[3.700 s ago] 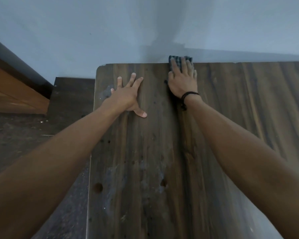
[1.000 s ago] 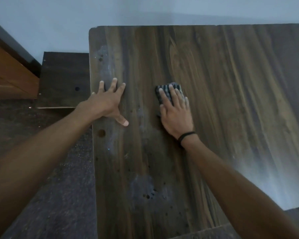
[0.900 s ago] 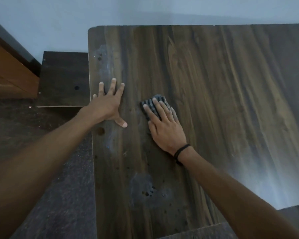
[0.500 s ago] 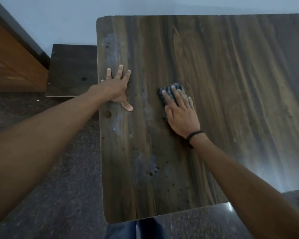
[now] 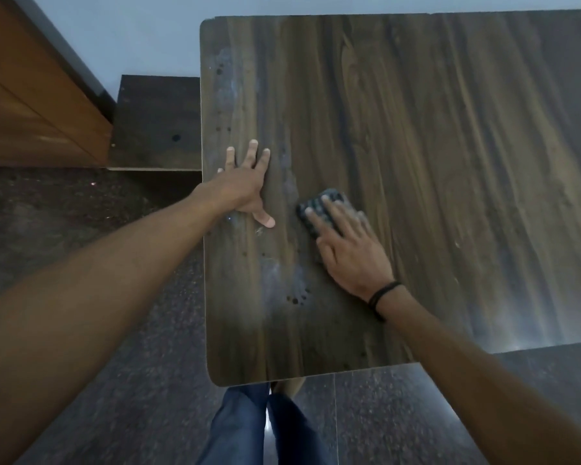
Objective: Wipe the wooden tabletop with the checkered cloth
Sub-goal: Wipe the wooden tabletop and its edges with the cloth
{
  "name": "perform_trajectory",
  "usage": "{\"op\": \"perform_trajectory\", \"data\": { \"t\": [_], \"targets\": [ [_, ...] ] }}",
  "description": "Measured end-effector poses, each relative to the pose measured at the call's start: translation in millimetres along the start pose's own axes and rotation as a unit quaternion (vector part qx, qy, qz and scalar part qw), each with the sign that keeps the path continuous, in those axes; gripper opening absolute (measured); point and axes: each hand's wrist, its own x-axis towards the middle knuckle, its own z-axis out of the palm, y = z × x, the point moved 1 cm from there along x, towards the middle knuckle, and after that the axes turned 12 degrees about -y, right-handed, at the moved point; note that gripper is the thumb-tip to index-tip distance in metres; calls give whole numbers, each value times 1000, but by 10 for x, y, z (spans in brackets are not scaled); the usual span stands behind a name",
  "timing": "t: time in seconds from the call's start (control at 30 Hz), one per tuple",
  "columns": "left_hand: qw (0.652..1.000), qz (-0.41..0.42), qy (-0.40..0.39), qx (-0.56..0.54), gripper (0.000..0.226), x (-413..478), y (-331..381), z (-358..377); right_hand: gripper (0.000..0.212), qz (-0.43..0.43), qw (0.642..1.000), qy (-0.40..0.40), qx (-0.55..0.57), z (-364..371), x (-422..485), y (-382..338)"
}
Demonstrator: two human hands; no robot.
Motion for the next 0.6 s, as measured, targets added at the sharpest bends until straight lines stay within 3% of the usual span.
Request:
{"op": "perform_trajectory", "data": {
  "t": [0.1, 0.13, 0.27, 0.4, 0.43, 0.53, 0.6],
  "targets": [
    [1000, -1, 0, 5, 147, 17, -6, -13, 57, 145, 987, 42, 59, -77, 148, 68],
    [1000, 4, 3, 6, 148, 36, -7, -12, 58, 157, 984, 48, 64, -22, 111, -80],
    [1000, 4, 8, 8, 149, 47, -38, 15, 55, -11, 1000, 0, 13, 157, -333, -200],
    [1000, -7, 4, 18, 145, -27, 12, 3, 56, 165, 983, 39, 72, 10, -58, -44],
    [1000, -6, 5, 22, 143, -56, 41, 23, 57, 159, 985, 31, 64, 66, -93, -186],
    [999, -8, -15, 28, 146, -188, 97, 214, 55, 15, 1000, 4, 11, 245, -484, -280],
    [999, -8, -27, 20, 149, -262, 92, 383, 55, 58, 998, 25, 16, 187, -515, -75]
  ]
}}
